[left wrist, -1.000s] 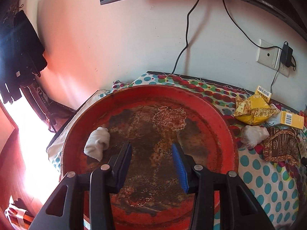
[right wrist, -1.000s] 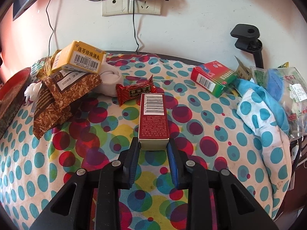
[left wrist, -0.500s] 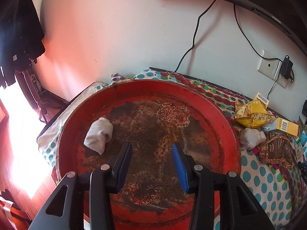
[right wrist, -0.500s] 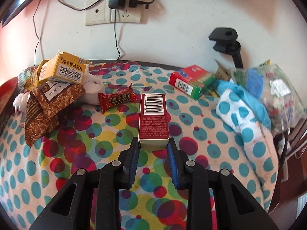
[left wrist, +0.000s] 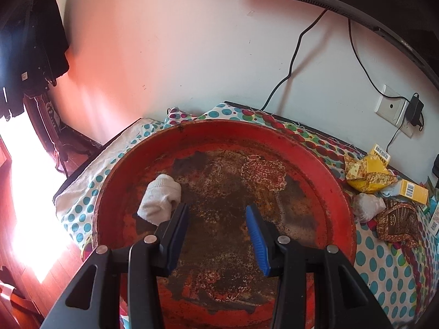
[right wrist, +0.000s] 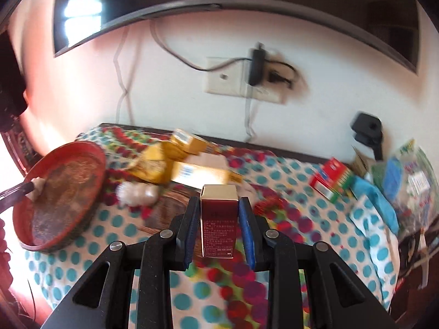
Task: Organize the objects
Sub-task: 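Carry the red-brown box to the red tray and release it with the right gripper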
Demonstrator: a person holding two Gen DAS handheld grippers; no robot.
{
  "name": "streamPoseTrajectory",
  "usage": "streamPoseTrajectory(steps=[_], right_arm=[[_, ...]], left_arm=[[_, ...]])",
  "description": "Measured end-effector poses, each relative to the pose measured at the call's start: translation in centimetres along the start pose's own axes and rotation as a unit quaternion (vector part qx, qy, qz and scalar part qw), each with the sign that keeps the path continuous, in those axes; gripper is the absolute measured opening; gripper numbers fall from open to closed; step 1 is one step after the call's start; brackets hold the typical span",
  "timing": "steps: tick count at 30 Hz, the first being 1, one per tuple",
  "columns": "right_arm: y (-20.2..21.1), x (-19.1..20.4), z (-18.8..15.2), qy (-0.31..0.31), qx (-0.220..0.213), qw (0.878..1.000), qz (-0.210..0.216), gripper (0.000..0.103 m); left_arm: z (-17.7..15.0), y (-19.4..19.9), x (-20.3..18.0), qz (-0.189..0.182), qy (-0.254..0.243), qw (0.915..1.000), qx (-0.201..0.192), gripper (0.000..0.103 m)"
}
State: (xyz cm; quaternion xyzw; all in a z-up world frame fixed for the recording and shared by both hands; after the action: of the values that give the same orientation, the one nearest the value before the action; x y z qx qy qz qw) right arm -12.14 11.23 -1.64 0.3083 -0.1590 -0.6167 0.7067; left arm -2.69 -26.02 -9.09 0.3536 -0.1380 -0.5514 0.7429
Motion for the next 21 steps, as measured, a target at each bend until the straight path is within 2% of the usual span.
streamPoseTrajectory(steps=[3,12,21], right_arm=[[1.7,4.5,0.7,0.027,-0.004,0.999,0.027,0.027],[1.8,18.3,2.7,0.075,-0.008,0.993,0.093,0.026],[0.4,27.0,6.4,0.122,-0.016,0.98,0.155,0.026]], left_arm=[[0.1,0.2,0.6,0.004,0.01,0.9999,-0.005,0.044],[0.1,-0.2,1.9,0.011,0.033,0.9994,-0.002,0.044],[0.3,0.0,4.3,0.023,0.066,0.9975,-0.012,0.044]])
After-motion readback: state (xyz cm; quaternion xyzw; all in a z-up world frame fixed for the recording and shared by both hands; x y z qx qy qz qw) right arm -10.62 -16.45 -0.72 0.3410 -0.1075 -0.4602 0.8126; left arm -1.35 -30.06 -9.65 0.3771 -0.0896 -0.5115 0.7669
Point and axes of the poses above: each gripper's, at about its wrist camera, not at the fingertips, and y roughly against the way its jaws point, x to its left, z to its top, the point moved 6 cm from there along -y, roughly the way its jaws point, and after that the axes turned 9 degrees about -z, right-handed, at the moved point
